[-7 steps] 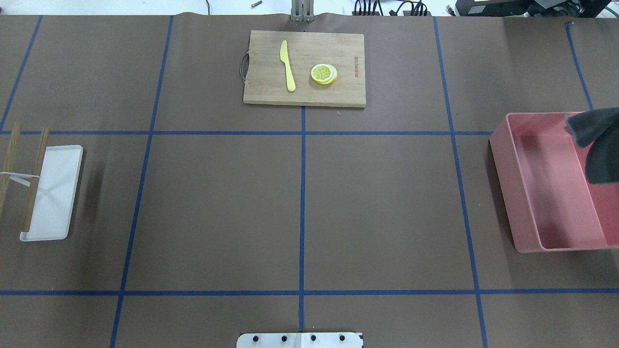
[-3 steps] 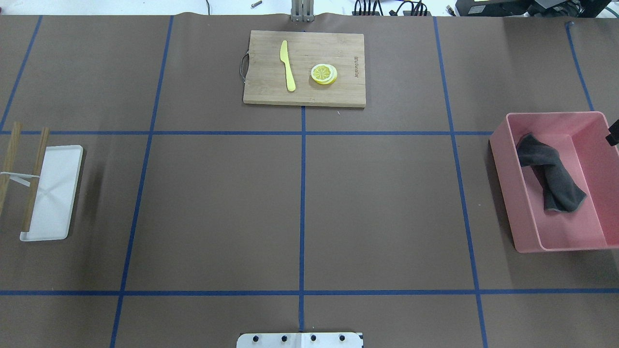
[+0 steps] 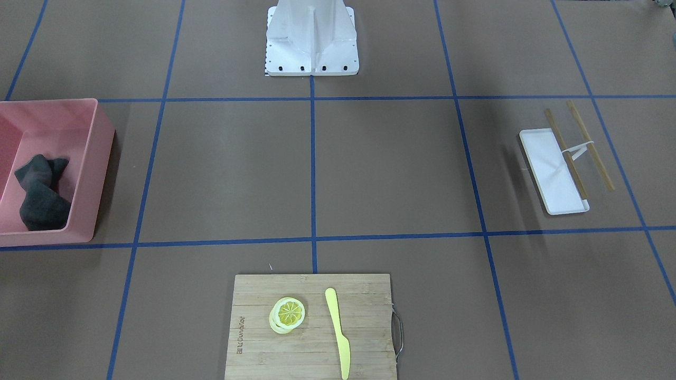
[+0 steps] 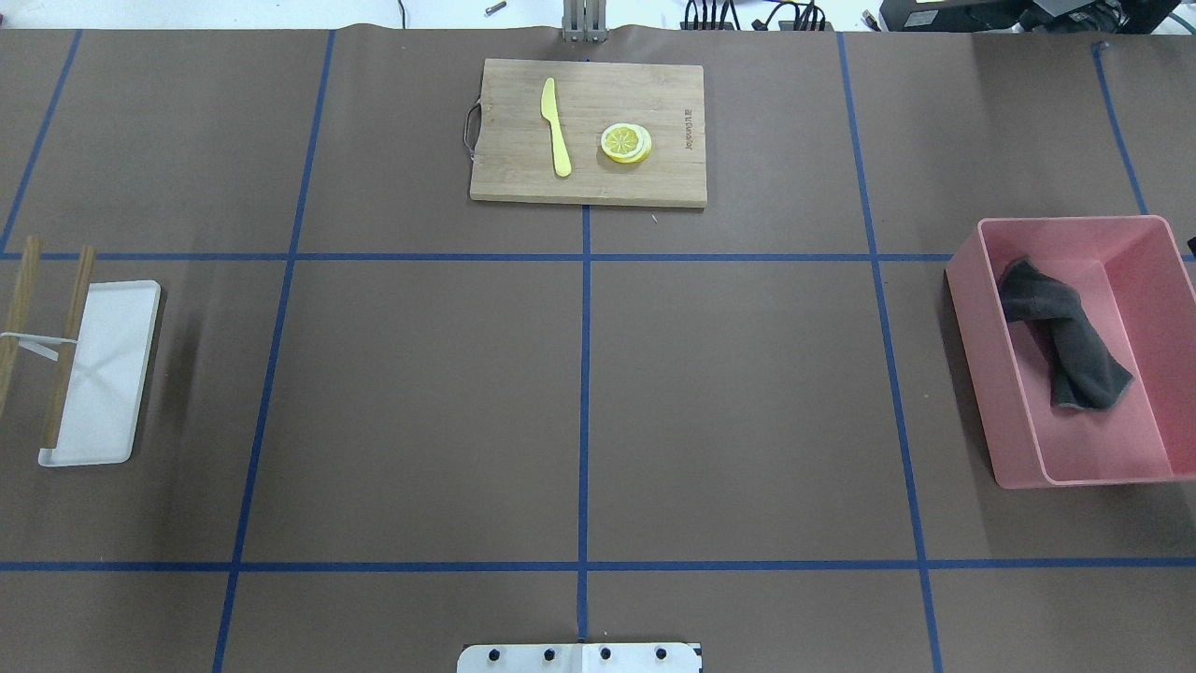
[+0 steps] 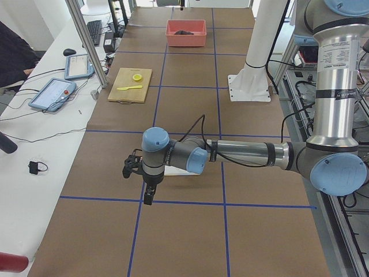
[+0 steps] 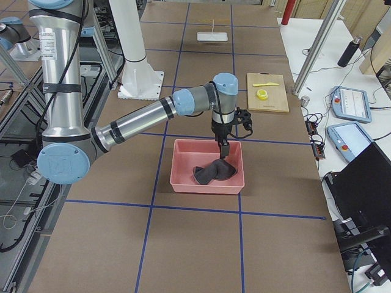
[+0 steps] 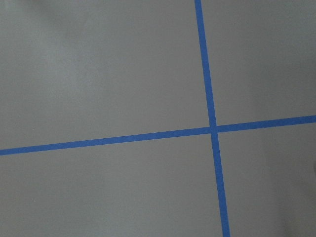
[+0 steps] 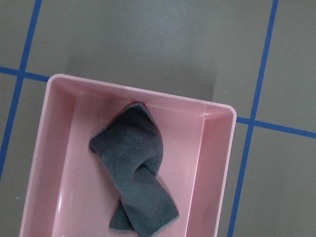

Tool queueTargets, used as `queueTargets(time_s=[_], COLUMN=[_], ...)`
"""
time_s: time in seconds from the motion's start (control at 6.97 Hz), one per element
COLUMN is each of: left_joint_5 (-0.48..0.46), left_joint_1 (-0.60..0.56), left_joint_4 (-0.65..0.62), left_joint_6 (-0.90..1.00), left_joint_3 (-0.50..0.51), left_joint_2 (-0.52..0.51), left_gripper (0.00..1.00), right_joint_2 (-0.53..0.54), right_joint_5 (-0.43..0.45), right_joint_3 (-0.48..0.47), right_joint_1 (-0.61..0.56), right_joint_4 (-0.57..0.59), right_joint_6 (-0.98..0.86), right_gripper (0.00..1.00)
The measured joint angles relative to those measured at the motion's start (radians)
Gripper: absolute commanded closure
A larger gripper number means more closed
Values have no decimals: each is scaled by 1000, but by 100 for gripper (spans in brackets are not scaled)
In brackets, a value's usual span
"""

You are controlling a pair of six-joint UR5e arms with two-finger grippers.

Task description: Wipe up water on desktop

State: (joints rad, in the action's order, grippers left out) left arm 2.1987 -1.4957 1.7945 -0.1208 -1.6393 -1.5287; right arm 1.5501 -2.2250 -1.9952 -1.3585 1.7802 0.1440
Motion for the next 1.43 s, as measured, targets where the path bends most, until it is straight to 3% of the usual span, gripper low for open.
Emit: queueTargets(time_s=[0.43,1.0,1.43], left_joint_5=[115,130,131], left_joint_1=[-68,-102,-100], left_joint_4=[-18,-71,-98], left_joint_6=[36,41,35], left_joint_3=[8,10,14], left_joint_2=[23,56,31], left_gripper=[1,1,1], right_joint_2=[3,22,11], right_joint_5=[-120,-137,-138], right_joint_3=[185,312,345], right_joint_1=[-148,-179,-181], right_joint_4=[-100,-116,-113], right_joint_6=[-7,-6,-1], right_gripper=[0,0,0])
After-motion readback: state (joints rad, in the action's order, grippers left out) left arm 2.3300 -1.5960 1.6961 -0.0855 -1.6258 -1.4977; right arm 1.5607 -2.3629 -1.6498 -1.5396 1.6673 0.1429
